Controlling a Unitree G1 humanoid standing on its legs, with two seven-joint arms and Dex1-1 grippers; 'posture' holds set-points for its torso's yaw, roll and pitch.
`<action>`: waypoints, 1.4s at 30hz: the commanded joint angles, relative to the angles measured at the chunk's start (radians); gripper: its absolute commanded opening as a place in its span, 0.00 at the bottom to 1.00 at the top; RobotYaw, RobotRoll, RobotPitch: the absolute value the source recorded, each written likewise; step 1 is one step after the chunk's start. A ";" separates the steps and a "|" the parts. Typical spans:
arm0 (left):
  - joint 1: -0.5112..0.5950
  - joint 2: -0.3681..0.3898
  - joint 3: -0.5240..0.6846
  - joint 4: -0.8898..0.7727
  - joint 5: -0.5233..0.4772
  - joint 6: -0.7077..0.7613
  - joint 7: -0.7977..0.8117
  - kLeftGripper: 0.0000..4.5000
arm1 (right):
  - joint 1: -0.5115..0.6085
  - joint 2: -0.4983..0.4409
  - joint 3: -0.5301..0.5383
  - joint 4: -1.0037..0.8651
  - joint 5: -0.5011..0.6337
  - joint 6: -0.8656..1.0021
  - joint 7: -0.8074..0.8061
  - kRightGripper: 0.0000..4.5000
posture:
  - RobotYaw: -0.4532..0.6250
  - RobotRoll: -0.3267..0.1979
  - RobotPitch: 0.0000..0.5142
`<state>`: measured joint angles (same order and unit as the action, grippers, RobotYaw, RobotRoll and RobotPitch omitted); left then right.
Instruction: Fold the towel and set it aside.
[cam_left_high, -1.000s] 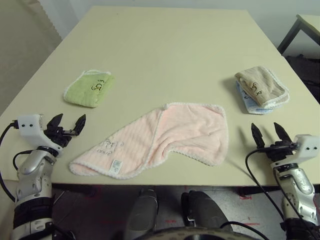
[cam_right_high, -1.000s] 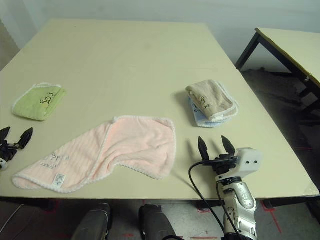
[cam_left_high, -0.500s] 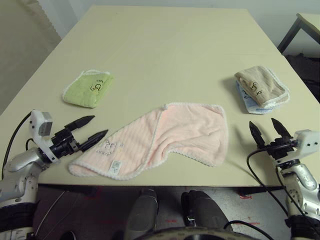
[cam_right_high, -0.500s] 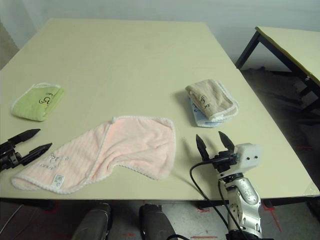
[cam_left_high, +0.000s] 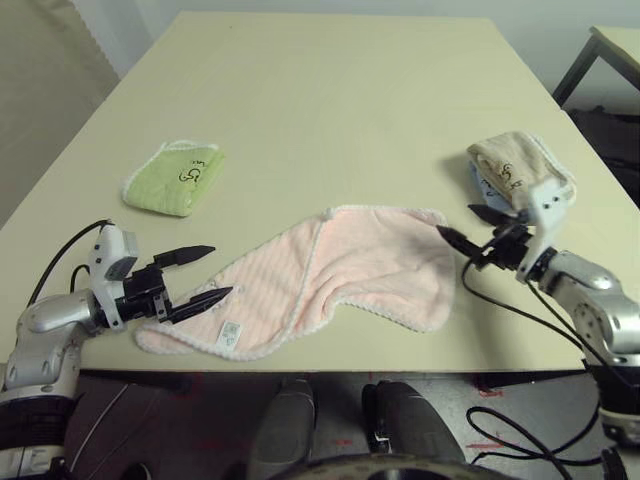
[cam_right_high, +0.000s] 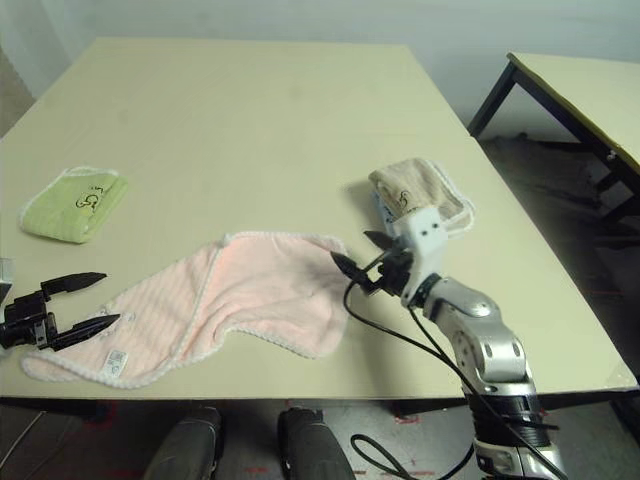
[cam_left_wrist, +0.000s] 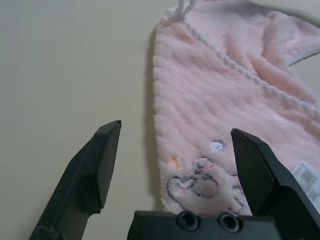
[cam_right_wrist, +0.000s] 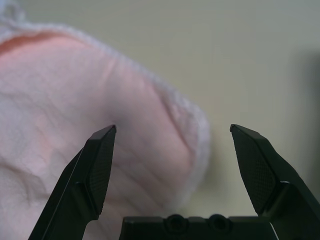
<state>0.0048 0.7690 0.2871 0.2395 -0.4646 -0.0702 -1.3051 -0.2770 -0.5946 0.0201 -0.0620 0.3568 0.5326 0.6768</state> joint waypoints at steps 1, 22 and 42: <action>-0.002 -0.006 -0.018 0.017 0.024 -0.019 0.009 1.00 | -0.032 0.005 0.052 0.085 -0.051 0.028 0.011 0.99 | 0.51 0.62 0.24; -0.006 -0.023 -0.052 0.023 0.056 -0.036 0.034 1.00 | -0.150 0.101 0.054 0.176 -0.138 -0.025 0.007 0.01 | 0.51 0.62 0.25; -0.078 0.003 -0.066 0.139 0.067 -0.088 -0.022 1.00 | -0.612 -0.139 -0.018 0.226 -0.158 0.123 0.043 0.01 | 0.49 0.62 0.26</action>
<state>-0.0691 0.7660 0.2345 0.3594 -0.4167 -0.1452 -1.3163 -0.8699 -0.7276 0.0086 0.1311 0.2166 0.6621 0.7266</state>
